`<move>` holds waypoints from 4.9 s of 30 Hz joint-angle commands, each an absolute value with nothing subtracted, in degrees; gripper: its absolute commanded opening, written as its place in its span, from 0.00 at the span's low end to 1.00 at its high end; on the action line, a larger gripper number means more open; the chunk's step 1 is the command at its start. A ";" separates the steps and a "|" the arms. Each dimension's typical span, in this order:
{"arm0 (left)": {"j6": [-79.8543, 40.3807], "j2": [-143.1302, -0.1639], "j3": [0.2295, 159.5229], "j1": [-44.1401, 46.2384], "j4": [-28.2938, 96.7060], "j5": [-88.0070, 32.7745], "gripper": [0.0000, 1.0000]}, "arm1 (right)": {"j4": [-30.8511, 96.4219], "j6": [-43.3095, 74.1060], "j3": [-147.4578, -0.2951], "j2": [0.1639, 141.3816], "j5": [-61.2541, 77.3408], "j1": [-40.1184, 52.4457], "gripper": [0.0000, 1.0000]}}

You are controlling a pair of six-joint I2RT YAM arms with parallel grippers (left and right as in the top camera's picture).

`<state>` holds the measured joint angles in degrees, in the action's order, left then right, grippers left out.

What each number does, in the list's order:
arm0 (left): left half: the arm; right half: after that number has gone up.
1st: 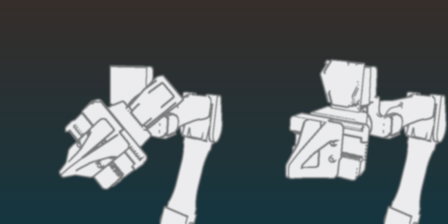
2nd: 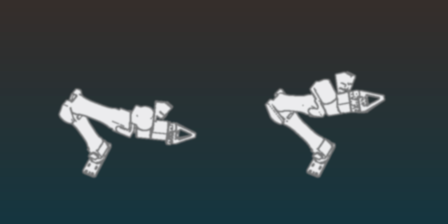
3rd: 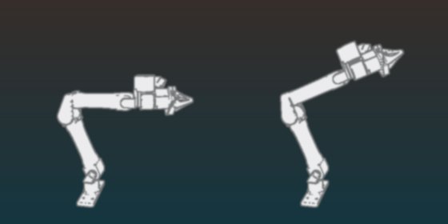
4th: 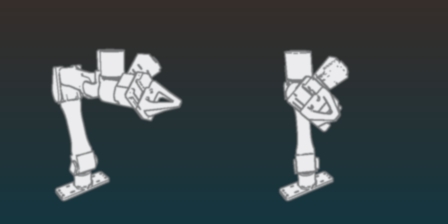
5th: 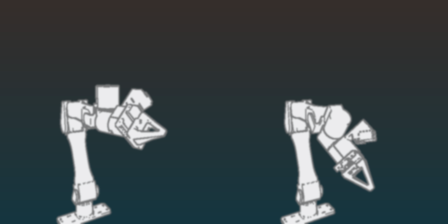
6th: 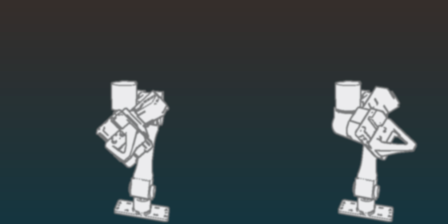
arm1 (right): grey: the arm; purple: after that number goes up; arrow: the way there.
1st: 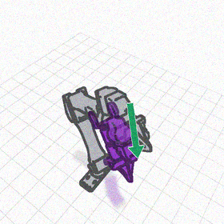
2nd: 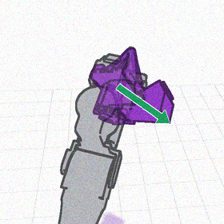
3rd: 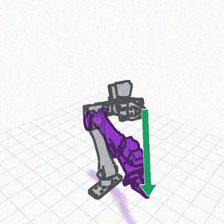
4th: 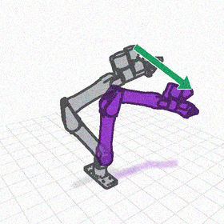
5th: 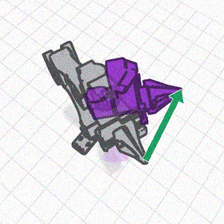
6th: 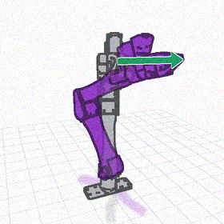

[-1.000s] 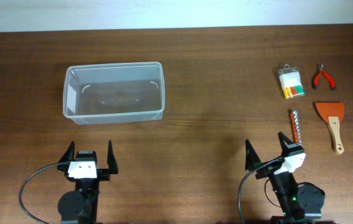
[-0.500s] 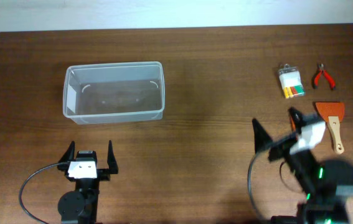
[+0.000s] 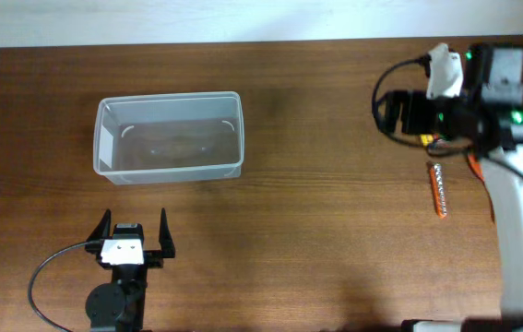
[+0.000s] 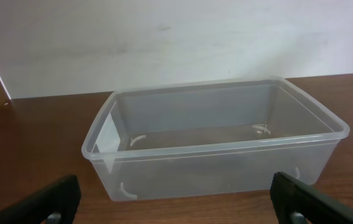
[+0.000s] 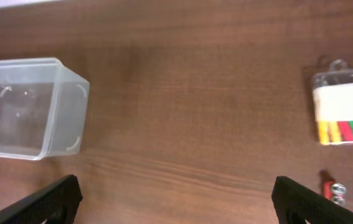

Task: Pack container
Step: 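Raise the right arm and swing the left arm toward the container, then move both grippers to the left and right rims of the clear container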

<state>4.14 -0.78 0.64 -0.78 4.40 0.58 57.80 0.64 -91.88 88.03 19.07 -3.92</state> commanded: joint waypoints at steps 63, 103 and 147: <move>13.43 -102.76 108.38 -9.52 53.89 -30.41 0.99 | 56.80 6.48 -94.08 93.01 17.72 3.79 0.99; 12.95 -110.93 110.54 -7.90 69.78 -0.62 0.99 | 54.17 9.85 -100.53 107.37 6.79 26.87 0.99; 14.81 -116.11 110.50 -12.82 69.84 0.23 0.99 | 46.85 0.97 -100.53 115.81 7.09 32.73 0.99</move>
<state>13.26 -114.89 110.32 -12.43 70.04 0.08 47.16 2.24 -99.44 114.74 6.26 32.21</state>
